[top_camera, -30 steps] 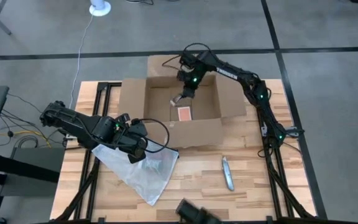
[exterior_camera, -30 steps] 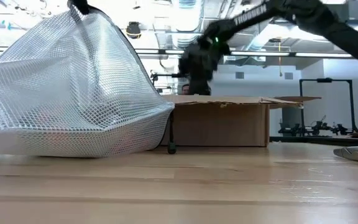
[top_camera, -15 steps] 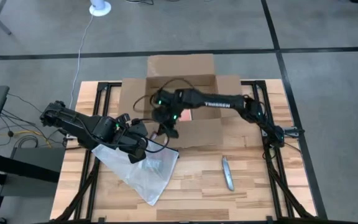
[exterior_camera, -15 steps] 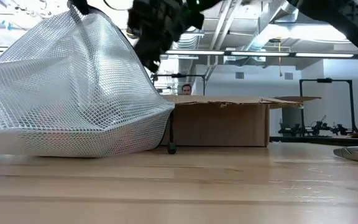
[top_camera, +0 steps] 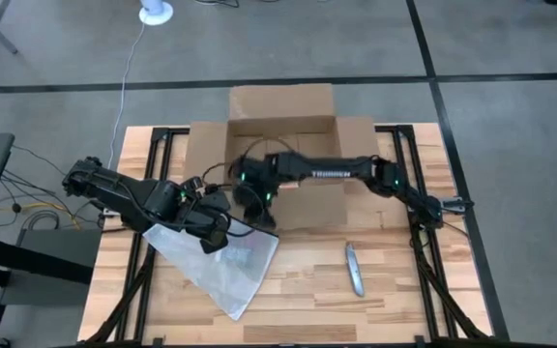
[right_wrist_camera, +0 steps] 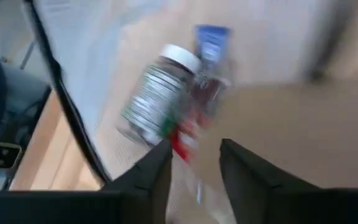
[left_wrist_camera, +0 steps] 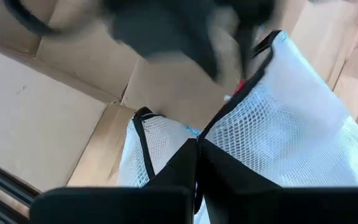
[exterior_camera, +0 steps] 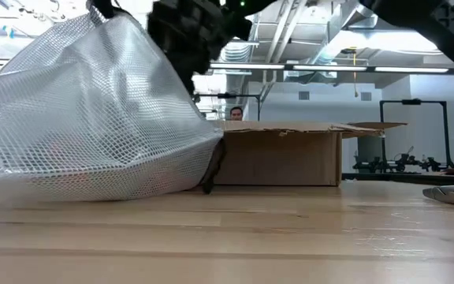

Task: Unpack boxes
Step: Put the brown candy into the transparent zip bag, then put the white game cards into the transparent zip bag

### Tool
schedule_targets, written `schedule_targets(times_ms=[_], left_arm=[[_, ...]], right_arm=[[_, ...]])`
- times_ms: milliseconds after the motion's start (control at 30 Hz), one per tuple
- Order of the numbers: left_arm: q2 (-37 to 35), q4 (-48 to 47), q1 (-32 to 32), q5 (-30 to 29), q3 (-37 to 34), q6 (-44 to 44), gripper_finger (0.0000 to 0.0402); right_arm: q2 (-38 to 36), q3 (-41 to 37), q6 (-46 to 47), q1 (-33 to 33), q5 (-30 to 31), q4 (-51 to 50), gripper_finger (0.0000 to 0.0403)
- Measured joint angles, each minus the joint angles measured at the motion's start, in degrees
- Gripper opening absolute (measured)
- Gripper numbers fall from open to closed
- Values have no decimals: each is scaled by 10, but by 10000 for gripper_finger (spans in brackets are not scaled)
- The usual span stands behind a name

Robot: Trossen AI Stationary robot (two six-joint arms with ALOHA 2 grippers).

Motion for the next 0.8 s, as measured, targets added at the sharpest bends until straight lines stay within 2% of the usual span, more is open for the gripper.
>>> schedule_targets(times_ms=[100,233,333,467,600,800], left_arm=[[0,0,0,0,0,-1,0],[0,-2,0,0,0,-1,0],[0,-3,0,0,0,3,0],[0,-3,0,0,0,8,0],[0,-5,0,-2,0,9,0],[0,-4,0,-5,0,5,0]], right_arm=[[-4,36,-8,-44,0,-61,158],[-4,58,-50,-106,15,-146,176],[-4,55,-56,-154,51,-160,177],[-4,35,-23,-208,58,-156,176],[-3,10,20,-237,57,-181,176],[-3,-28,-2,-221,56,-244,176]])
